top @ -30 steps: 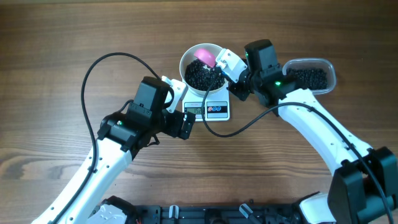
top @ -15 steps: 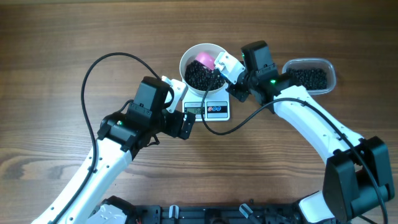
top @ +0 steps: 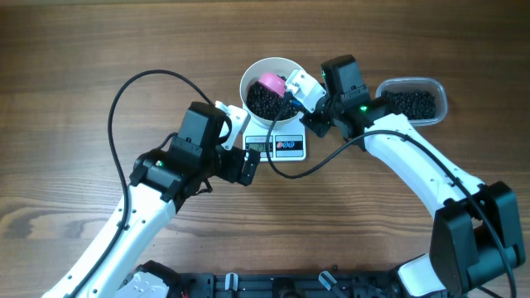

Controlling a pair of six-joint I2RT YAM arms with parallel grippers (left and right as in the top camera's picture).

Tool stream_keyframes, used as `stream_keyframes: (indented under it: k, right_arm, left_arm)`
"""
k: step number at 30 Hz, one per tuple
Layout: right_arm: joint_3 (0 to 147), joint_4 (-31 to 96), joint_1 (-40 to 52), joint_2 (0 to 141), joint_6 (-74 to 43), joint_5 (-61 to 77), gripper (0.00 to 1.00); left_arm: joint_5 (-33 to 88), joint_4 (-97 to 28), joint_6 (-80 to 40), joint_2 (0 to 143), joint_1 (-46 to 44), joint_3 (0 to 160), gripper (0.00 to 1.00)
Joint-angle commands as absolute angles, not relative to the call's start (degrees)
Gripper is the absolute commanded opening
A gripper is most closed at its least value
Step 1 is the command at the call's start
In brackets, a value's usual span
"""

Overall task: Scoop item into bowl and weigh 150g on scale
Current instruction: 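Lower the scoop into the white bowl and tilt it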

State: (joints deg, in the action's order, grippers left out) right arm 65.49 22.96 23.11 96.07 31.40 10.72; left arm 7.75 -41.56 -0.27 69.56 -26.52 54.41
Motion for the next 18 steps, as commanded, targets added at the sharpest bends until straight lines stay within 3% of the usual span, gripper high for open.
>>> stream_keyframes:
  k: [1,18]
  right_arm:
    - [65.65,23.42,23.29,97.19,26.33,12.97,0.04]
    - [65.67,23.31,23.22,96.9,15.42,18.59,0.04]
  left_arm:
    - [7.44,-41.41,-0.43,69.78,-26.79,55.46,1.0]
    - [7.42,-41.41,-0.43,69.78,-26.79,55.46,1.0]
